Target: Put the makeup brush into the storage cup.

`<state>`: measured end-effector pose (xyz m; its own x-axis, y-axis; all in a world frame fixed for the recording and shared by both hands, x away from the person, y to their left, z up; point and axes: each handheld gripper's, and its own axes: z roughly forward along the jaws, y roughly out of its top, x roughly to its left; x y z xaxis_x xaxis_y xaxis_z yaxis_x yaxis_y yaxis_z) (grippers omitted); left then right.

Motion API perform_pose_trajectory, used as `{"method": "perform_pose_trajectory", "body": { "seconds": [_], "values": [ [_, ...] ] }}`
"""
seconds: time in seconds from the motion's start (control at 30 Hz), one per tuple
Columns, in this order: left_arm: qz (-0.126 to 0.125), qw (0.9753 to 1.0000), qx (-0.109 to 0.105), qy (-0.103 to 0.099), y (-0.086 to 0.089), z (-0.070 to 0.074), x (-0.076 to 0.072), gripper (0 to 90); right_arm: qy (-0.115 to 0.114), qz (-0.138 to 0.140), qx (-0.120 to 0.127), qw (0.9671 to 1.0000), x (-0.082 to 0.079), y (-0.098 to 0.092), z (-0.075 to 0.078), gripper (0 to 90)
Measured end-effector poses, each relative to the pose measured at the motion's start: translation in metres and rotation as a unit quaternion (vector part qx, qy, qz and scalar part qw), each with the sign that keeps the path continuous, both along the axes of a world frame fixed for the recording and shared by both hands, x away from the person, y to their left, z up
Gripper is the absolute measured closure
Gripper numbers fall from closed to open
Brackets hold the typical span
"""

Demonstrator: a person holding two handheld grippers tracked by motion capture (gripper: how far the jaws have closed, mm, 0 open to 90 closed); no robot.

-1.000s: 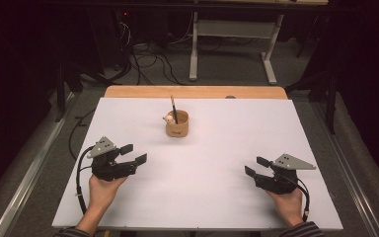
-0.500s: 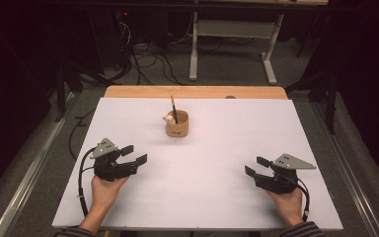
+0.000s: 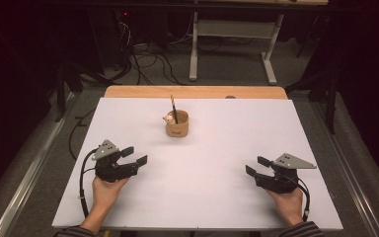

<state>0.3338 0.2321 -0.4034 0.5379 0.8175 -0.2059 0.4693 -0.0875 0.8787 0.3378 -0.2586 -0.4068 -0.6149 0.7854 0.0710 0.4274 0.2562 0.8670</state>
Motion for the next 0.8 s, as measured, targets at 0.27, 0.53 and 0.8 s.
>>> {"method": "perform_pose_trajectory", "body": {
  "seconds": [0.27,0.53,0.8],
  "values": [
    [0.006,1.0000,0.000,0.001,-0.0005,-0.0052,0.0013,32.8,0.002,0.003,-0.001,1.0000,0.0014,-0.0001,-0.0010,41.6],
    [0.007,0.9999,0.006,0.004,0.0011,-0.0079,0.0031,32.8,0.010,0.001,0.002,0.9999,0.0024,-0.0019,-0.0025,41.4],
    [0.005,1.0000,0.002,0.003,0.0038,-0.0069,0.0019,32.8,0.014,-0.004,0.005,0.9999,0.0027,-0.0029,-0.0028,41.3]
  ]
}}
